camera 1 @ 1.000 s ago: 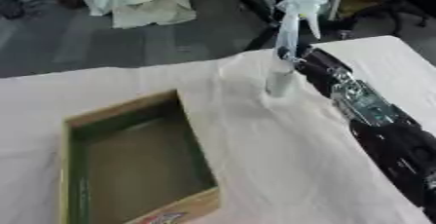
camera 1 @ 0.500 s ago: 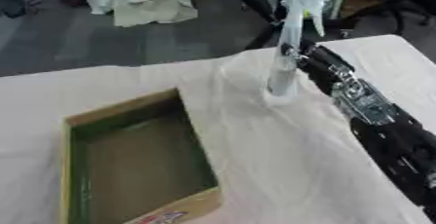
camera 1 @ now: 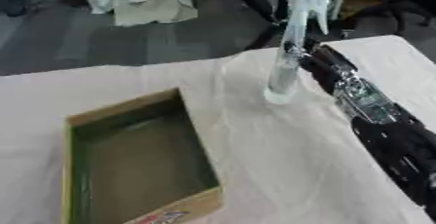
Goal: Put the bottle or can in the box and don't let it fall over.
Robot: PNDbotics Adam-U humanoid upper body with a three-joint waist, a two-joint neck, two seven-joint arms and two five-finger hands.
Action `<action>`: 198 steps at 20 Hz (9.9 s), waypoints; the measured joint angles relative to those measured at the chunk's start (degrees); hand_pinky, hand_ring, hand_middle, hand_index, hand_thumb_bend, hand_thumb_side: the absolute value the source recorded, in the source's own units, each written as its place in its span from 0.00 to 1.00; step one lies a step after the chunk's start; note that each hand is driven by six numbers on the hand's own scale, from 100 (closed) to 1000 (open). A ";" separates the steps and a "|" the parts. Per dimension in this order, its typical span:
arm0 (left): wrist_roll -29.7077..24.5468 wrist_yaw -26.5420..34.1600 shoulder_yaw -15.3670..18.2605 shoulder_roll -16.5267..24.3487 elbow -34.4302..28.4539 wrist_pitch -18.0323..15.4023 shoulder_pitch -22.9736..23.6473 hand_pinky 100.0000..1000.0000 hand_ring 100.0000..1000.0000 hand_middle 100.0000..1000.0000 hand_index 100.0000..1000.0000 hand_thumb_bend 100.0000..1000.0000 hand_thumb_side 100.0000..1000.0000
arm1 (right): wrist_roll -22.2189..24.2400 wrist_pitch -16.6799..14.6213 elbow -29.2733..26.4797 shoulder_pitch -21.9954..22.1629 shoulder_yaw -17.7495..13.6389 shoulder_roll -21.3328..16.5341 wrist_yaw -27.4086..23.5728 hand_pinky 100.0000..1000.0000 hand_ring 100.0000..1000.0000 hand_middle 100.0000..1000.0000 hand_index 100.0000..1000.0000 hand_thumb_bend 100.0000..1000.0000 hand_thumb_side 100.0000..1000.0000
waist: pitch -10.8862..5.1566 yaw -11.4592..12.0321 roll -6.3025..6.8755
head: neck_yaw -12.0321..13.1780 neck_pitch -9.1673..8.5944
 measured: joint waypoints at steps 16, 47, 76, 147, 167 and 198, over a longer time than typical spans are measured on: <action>-0.04 -0.01 0.01 0.00 0.00 0.01 0.01 1.00 0.86 1.00 0.77 0.01 0.95 | 5.87 -1.38 -1.58 0.47 0.00 -0.20 0.82 0.92 0.90 1.00 0.92 0.00 0.47 | 0.00 0.05 -0.04 | 1.52 0.99; -0.27 -0.03 0.02 -0.04 0.35 0.21 0.01 1.00 0.85 1.00 0.77 0.01 0.95 | 4.21 -1.18 -1.89 0.47 -0.17 -0.12 2.17 0.79 0.68 0.82 0.76 0.00 0.41 | 0.00 0.14 -0.07 | 1.05 0.50; -0.61 -0.16 0.02 -0.50 0.37 0.18 0.13 1.00 0.85 1.00 0.75 0.01 0.94 | -2.51 -0.30 -4.64 1.48 -0.15 0.32 -8.59 0.17 0.25 0.40 0.33 0.00 0.39 | 0.00 -0.14 0.27 | 1.10 0.48; 5.00 7.89 0.76 2.05 -1.22 0.66 -4.80 1.00 0.84 1.00 0.74 0.02 0.85 | -18.09 -6.18 -19.93 -1.25 6.25 9.97 -1.52 0.11 0.12 0.19 0.13 0.00 0.41 | -4.38 8.57 -3.38 | -9.61 6.63; 13.46 12.75 2.34 1.00 -0.36 2.34 -7.73 1.00 0.84 1.00 0.75 0.08 0.87 | -24.91 -1.07 -21.79 -3.09 8.05 13.55 -5.54 0.28 0.26 0.34 0.26 0.00 0.41 | -4.53 11.78 -4.26 | -14.13 7.42; 19.69 9.79 3.94 0.72 -0.88 -0.99 -7.55 1.00 0.91 1.00 0.79 0.08 0.86 | 11.11 -2.02 -13.23 1.57 10.07 15.93 15.57 0.98 1.00 1.00 1.00 0.00 0.41 | -3.84 9.40 -4.05 | -14.37 3.96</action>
